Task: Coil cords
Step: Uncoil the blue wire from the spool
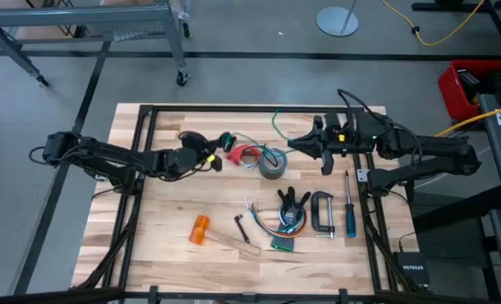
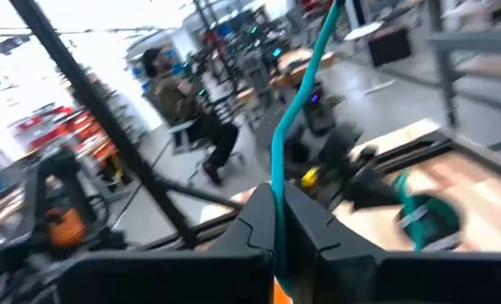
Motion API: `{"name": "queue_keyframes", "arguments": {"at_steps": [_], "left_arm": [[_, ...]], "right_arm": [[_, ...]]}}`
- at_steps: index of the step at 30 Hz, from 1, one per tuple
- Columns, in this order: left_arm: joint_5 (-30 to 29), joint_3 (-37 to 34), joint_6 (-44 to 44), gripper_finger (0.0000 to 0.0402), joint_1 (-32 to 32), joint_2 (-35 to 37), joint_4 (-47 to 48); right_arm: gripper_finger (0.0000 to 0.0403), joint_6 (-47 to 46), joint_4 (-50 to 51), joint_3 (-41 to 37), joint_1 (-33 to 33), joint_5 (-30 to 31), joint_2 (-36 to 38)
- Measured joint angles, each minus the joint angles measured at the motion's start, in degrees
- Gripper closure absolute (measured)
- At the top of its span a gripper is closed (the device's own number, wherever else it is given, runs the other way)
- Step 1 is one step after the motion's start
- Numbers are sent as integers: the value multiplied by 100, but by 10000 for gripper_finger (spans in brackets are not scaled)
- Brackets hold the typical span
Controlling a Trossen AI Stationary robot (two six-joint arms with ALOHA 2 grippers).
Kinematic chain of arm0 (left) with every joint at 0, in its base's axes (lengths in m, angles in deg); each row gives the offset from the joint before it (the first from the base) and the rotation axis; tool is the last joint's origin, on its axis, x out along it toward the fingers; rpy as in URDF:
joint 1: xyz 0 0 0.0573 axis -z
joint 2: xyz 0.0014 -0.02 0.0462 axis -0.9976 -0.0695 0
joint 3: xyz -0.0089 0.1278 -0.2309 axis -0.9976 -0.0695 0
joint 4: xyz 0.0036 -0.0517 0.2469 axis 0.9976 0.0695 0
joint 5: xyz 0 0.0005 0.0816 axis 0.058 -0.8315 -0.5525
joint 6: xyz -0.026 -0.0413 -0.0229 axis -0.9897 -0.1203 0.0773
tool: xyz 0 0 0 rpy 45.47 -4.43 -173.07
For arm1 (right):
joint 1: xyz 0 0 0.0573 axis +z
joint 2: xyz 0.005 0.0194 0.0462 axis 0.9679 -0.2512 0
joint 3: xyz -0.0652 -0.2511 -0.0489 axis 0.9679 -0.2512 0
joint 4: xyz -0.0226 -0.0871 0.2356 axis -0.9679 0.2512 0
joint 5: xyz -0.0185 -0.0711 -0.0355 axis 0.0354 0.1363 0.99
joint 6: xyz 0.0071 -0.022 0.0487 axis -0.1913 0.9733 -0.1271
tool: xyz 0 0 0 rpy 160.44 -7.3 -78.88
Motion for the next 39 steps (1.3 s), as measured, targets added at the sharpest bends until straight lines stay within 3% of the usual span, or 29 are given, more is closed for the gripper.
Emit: {"name": "queue_keyframes", "arguments": {"at_steps": [6, 13, 15, 19, 24, 31, 34, 39], "left_arm": [[-18, 0, 466, 401, -505, 0, -1173], [12, 0, 709, 401, -1089, 13, -2485], [285, 0, 707, 401, -1193, 50, -2593], [1430, 0, 707, 401, -1248, 189, -2516], [3170, 0, 580, 401, -1023, 400, -1844], [4556, 0, 1003, 401, -603, 671, -152], [4816, 0, 1315, 401, -438, 695, 738], [4710, 0, 1433, 401, -273, 695, 1918]], "right_arm": [[396, -68, 5, 0, 0, -533, -229], [394, -66, 65, 0, 0, -677, -331], [394, -65, 67, 0, 0, -678, -329], [396, 48, 116, 0, 0, -563, -327], [396, 243, 448, 0, 0, 6, -322], [396, 474, 993, 0, 0, 811, -323], [396, 479, 996, 0, -2, 1007, -323], [396, 479, 830, 0, -2, 1021, -323]]}}
